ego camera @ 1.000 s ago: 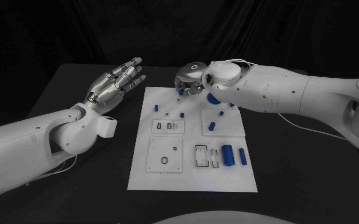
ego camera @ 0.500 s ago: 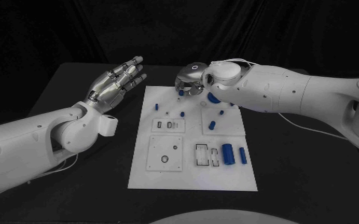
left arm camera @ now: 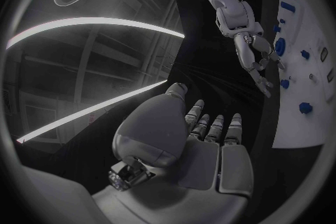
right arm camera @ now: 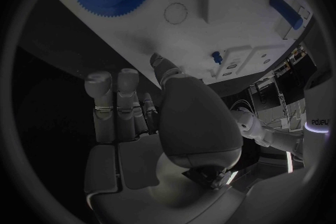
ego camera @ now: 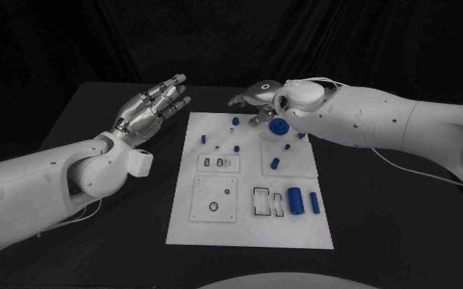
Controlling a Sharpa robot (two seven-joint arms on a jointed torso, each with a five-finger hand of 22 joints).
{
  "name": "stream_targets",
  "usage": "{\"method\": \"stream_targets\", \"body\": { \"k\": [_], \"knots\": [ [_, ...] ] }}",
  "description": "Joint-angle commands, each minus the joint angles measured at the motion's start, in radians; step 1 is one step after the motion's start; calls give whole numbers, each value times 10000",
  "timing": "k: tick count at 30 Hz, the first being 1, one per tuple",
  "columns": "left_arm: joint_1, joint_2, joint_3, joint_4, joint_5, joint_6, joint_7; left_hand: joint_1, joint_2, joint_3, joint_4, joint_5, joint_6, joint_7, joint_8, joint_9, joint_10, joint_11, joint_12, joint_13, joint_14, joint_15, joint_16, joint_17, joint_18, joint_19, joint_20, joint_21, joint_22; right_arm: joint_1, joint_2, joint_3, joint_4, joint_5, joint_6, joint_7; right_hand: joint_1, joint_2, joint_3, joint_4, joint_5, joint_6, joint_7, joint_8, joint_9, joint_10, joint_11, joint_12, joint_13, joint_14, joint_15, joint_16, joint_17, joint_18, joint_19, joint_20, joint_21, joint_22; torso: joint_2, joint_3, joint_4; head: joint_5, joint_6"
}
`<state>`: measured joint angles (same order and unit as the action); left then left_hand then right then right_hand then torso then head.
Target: Assemble the parts on the task board
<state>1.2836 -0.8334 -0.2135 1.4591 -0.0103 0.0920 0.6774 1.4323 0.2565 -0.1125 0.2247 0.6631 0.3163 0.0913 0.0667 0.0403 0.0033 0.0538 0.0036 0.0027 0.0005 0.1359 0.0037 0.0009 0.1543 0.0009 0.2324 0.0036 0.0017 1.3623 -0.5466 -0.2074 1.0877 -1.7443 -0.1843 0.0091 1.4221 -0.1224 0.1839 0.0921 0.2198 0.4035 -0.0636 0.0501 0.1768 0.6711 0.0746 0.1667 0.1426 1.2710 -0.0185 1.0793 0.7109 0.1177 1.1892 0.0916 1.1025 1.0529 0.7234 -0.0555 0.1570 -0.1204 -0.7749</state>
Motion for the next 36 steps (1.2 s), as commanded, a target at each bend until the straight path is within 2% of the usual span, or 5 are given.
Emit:
{"method": "stream_targets", "body": {
  "k": [1, 11, 13, 18, 36],
  "knots": [
    [-12, 0, 10, 33, -9, 126, 365, 32, 37, 76, -1, 4, -9, 44, 48, 6, 12, 70, -20, -11, -5, 81, -37, -9, 128, -9, 75, -36, -17, 147, -345, 4, 328, -45, -1380, 114, -97, 143, -147, 243, -92, 333, 65, 81, 23, 176, -33, 311, 55, -127, -8, -129, -157, 160, -93, 6, -117, -29, -7, 1, -12, 46, 8],
    [-14, -21, 10, 39, -9, 120, 344, 31, 38, 79, -3, 3, 0, 46, 50, 7, 12, 73, -20, -11, -5, 81, -37, -9, 129, -9, 76, -36, -17, 588, -1971, 3, 1909, 784, -2050, 244, -711, 447, -817, 754, -624, 3046, 990, 602, 376, 2258, -571, 7833, 5242, 346, -364, 444, 605, 37, 445, -315, 206, 733, -2, -1, -27, 116, -56],
    [-14, -26, 10, 31, -9, 122, 343, 29, 36, 84, -6, 1, 13, 49, 54, 8, 19, 76, -18, -8, -5, 79, -37, -9, 130, -9, 77, -36, -17, 624, -2308, 2, 2142, 1075, -1880, 175, -1078, 565, -1043, 1041, -801, 3657, 1192, 798, 528, 8997, -979, 14041, 14282, 2545, -485, 4226, 7095, -466, 1826, -449, 2092, 2657, -9, -5, -20, 100, -79],
    [-17, -4, 9, 12, -9, 155, 332, 28, 35, 89, -10, 1, 16, 51, 55, 9, 16, 78, -19, -9, -5, 79, -37, -9, 131, -9, 78, -36, -17, 568, -2774, 0, 2387, 1394, -1387, -120, -2027, 341, -1247, 1941, -1123, 3911, 1323, 835, 681, 8997, -870, 14041, 14282, 2998, -490, 4915, 8599, -667, 2440, -439, 3057, 3668, 2, 4, -2, 73, -97],
    [-41, -22, 9, 24, -9, 203, 303, 26, 31, 97, -16, -1, 21, 51, 58, 9, 15, 76, -19, -9, -5, 84, -37, -9, 131, -9, 79, -36, -17, 97, -3147, -3, 2368, 1584, -634, -529, -1997, 166, -824, 1874, -552, 3959, 1264, 630, 652, 8997, -936, 14041, 14282, 2998, -546, 4915, 8599, -658, 2469, -502, 3098, 3815, -7, 9, -7, 98, -175]
  ]
}}
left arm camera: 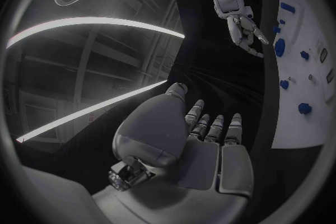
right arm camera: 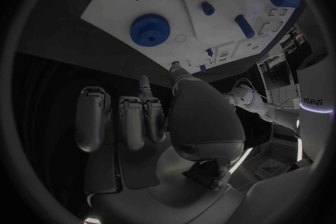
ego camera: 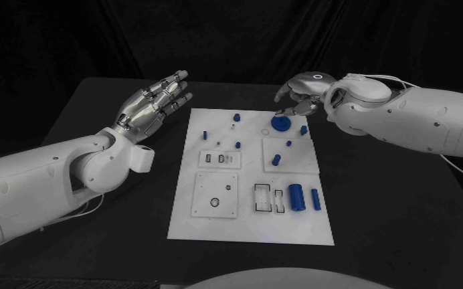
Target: Assemble the parts on the task board
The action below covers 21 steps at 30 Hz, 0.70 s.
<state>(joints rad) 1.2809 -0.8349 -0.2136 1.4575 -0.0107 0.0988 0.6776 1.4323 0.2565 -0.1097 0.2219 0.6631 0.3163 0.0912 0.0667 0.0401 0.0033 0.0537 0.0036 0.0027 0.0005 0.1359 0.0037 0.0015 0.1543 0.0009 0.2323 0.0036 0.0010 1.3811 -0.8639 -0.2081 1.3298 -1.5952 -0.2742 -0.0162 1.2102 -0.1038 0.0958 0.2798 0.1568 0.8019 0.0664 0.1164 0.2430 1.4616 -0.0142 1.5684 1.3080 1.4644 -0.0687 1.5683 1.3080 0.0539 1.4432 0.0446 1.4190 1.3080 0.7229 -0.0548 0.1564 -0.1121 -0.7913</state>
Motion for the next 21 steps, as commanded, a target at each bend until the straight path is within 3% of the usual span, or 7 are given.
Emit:
{"method": "stream_targets", "body": {
  "k": [1, 5, 7, 11, 15, 21],
  "knots": [
    [-14, -11, 9, 43, -5, 133, 303, 26, 31, 69, 11, 0, 21, 51, 58, 12, 15, 77, -19, -10, -5, 85, -37, -15, 132, -9, 80, -36, -10, -114, 37, 3, -70, 94, 263, -267, 123, -19, 57, -5, 81, -25, -37, -34, -11, 1092, -48, 24, 2628, 1064, -45, 25, 2628, -19, -72, -32, -69, 1263, -2, 2, -1, 14, -10],
    [-17, 41, 9, 4, -5, 154, 340, 23, 25, 72, 7, -1, 21, 49, 59, 12, 16, 74, -18, -9, -5, 88, -37, -15, 132, -9, 82, -36, -10, -209, 39, 3, -121, 96, 204, -233, 207, -6, 78, -42, 134, -24, -38, -51, -21, 1092, -55, 24, 2628, 1064, -55, 25, 2628, -29, -43, -41, -44, 1291, -2, 1, -13, -81, 72],
    [-18, 83, 9, -29, -6, 181, 348, 22, 22, 73, 5, -1, -2, 46, 54, 9, 13, 71, -19, -10, -5, 89, -37, -15, 132, -9, 82, -36, -10, -227, 14, 3, -113, 96, 193, -245, 255, 1, 88, -64, 160, 1, -36, -48, -21, 1092, -57, 24, 2628, 1064, -61, 25, 2628, -34, -25, -47, -30, 1308, -1, -3, -10, -108, 47],
    [-22, 128, 9, -54, -6, 234, 337, 22, 21, 77, 2, -1, -24, 42, 49, 6, 6, 67, -22, -13, -5, 91, -37, -15, 132, -9, 82, -36, -10, -254, 18, 3, -138, 96, 175, -242, 296, 5, 96, -83, 183, 27, -29, -41, -19, 1092, -56, 24, 2628, 1064, -62, 25, 2628, -38, -12, -51, -20, 1320, -10, -14, -15, -83, -34],
    [-27, 128, 9, -37, -6, 248, 340, 22, 19, 79, -1, -2, -28, 37, 47, 5, 4, 64, -22, -14, -5, 92, -37, -15, 131, -9, 82, -36, -10, -300, 6, 3, -160, 96, 180, -236, 391, 17, 113, -130, 254, 73, -18, -34, -16, 1092, -50, 24, 2628, 1064, -61, 25, 2628, -38, -7, -55, -25, 1324, -69, -39, -65, -42, 11],
    [-29, 105, 9, -35, -6, 242, 334, 22, 17, 81, -3, -2, -22, 35, 48, 5, 8, 61, -21, -12, -5, 92, -37, -15, 131, -9, 83, -36, -10, -334, -16, 2, -186, 96, 202, -251, 444, 30, 125, -158, 299, 105, -8, -26, -12, 1092, -43, 24, 2628, 1064, -57, 25, 2628, -38, -7, -54, -31, 1325, -69, -51, -42, -50, -12]
  ]
}}
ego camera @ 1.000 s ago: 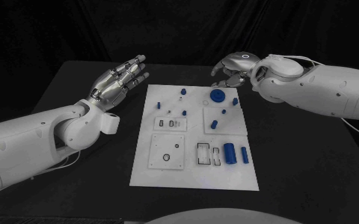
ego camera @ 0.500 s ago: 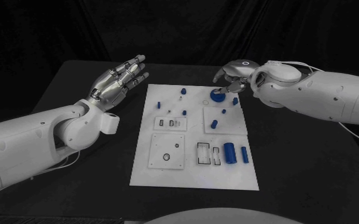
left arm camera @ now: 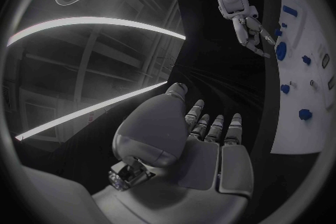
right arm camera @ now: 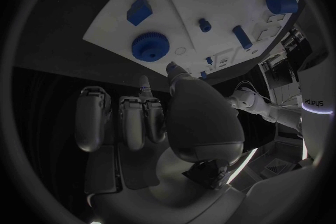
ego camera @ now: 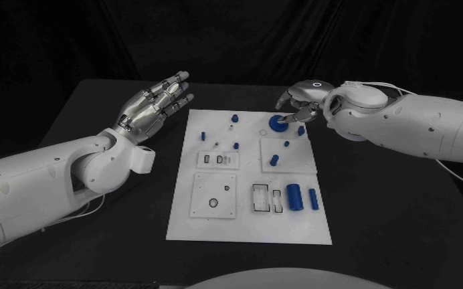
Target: Assemble the parts on the task board
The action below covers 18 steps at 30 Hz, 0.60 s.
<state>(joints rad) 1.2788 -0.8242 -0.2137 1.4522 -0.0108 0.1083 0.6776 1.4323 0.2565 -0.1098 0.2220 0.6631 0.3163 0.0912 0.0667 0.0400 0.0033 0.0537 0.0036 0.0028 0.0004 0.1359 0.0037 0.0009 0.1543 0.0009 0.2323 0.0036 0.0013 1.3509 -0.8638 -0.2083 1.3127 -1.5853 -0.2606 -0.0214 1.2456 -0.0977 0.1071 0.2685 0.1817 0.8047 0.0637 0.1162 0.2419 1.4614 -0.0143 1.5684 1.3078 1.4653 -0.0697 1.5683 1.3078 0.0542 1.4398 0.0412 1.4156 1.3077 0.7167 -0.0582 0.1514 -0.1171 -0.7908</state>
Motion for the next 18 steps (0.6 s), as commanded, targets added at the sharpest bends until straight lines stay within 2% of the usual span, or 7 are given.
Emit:
{"method": "stream_targets", "body": {
  "k": [1, 6, 11, 13, 18],
  "knots": [
    [-9, -7, 10, 17, -5, 147, 330, 22, 17, 81, -3, -2, -23, 35, 48, 6, 8, 62, -21, -13, -4, 92, -37, -9, 131, -9, 82, -36, -13, -37, -20, 4, -20, -2, 66, -201, 116, -26, 13, -58, 72, 114, 28, -9, 7, 1094, -36, 24, 2630, 1055, -44, 25, 2630, -40, 25, -18, -5, 1325, -2, -23, 7, 4, -27],
    [-12, -13, 10, 18, -5, 162, 337, 22, 17, 81, -3, -2, -23, 35, 48, 6, 8, 62, -21, -13, -4, 92, -37, -9, 131, -9, 82, -36, -13, -72, -50, 4, -27, -2, 92, -216, 131, -28, 6, -67, 82, 171, 38, 14, 20, 1094, -28, 24, 2630, 1055, -39, 25, 2630, -38, 22, -16, -14, 1322, -24, -20, -77, 126, -86],
    [-16, 6, 10, -3, -5, 178, 361, 19, 11, 88, -11, -4, -29, 28, 47, 5, 11, 55, -20, -11, -4, 96, -37, -9, 130, -9, 84, -36, -13, -137, -63, 4, -66, -2, 121, -223, 126, -31, -3, -62, 65, 196, 43, 25, 26, 1094, -24, 24, 2630, 1055, -37, 25, 2630, -37, 20, -15, -18, 1321, -54, -32, -62, 166, -118],
    [-18, 14, 10, -17, -5, 187, 364, 19, 11, 88, -11, -4, -29, 28, 47, 5, 11, 55, -20, -11, -4, 96, -37, -9, 130, -9, 84, -36, -13, -167, -54, 3, -95, -2, 126, -224, 130, -30, -4, -63, 56, 211, 47, 32, 30, 1094, -22, 24, 2630, 1055, -36, 25, 2630, -37, 20, -13, -19, 1321, -39, -18, -61, 176, -113],
    [-22, 20, 10, -30, -5, 203, 366, 19, 12, 92, -13, -3, -29, 28, 47, 5, 11, 56, -20, -11, -4, 97, -37, -9, 130, -9, 85, -36, -13, -226, -20, 3, -149, -2, 100, -216, 155, -29, -4, -77, 39, 248, 56, 47, 40, 1094, -15, 24, 2630, 1055, -30, 25, 2630, -33, 10, -10, -36, 1312, -43, -14, -53, 176, -128]
  ]
}}
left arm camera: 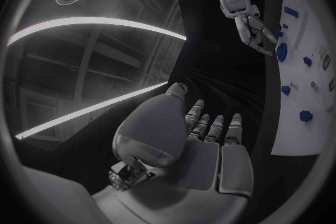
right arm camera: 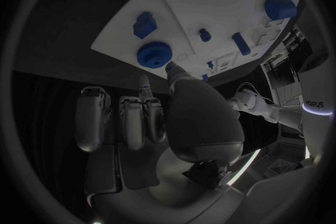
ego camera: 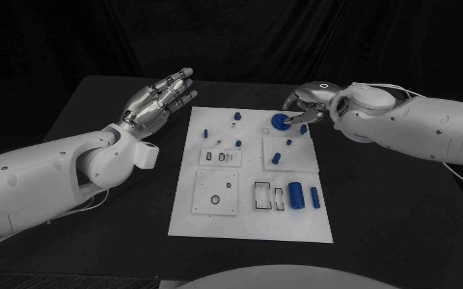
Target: Assemble the parts on the task board
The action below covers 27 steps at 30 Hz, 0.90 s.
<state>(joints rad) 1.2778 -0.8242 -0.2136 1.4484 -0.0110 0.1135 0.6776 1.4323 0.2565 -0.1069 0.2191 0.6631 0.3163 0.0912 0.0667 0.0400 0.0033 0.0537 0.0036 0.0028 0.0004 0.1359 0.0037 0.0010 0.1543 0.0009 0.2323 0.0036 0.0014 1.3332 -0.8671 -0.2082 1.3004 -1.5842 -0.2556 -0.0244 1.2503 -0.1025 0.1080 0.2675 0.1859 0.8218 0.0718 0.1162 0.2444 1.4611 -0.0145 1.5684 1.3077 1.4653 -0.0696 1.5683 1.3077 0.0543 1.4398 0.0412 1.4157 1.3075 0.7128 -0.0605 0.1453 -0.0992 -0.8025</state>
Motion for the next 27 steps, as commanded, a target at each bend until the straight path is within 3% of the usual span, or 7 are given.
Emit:
{"method": "stream_targets", "body": {
  "k": [1, 17, 27],
  "knots": [
    [-12, 19, 10, 6, -4, 153, 367, 19, 12, 64, 15, -3, -28, 28, 47, 5, 11, 56, -20, -11, -4, 97, -37, -10, 131, -9, 85, -36, -14, -56, 21, 2, -33, -14, 41, -184, 120, 17, -13, -76, -8, 83, -23, 49, 17, 1097, -12, 24, 2631, 1055, -28, 25, 2631, -35, 12, -9, -35, 1316, -6, 6, 11, -10, -14],
    [-24, 36, 10, -29, -4, 215, 350, 21, 16, 77, 8, -2, -40, 29, 45, 4, 9, 58, -20, -12, -4, 103, -37, -10, 130, -9, 88, -36, -14, -162, 258, 3, -255, -14, 77, -249, 365, -24, -24, -222, -221, 53, 28, 4, 31, 1097, 30, 24, 2631, 1055, 5, 25, 2631, -8, -52, 21, -146, 1256, 0, -5, 6, -49, -63],
    [-30, 43, 10, -39, -4, 280, 301, 24, 23, 94, -2, 0, -25, 37, 49, 6, 14, 68, -19, -10, -4, 109, -37, -10, 130, -9, 95, -36, -14, -235, 417, 3, -433, -14, 214, -252, 364, 1, -21, -215, -239, 53, 33, 2, 33, 1097, 35, 24, 2631, 1055, 9, 25, 2631, -2, -66, 24, -168, 1242, 3, -4, -18, 9, -169]
  ]
}}
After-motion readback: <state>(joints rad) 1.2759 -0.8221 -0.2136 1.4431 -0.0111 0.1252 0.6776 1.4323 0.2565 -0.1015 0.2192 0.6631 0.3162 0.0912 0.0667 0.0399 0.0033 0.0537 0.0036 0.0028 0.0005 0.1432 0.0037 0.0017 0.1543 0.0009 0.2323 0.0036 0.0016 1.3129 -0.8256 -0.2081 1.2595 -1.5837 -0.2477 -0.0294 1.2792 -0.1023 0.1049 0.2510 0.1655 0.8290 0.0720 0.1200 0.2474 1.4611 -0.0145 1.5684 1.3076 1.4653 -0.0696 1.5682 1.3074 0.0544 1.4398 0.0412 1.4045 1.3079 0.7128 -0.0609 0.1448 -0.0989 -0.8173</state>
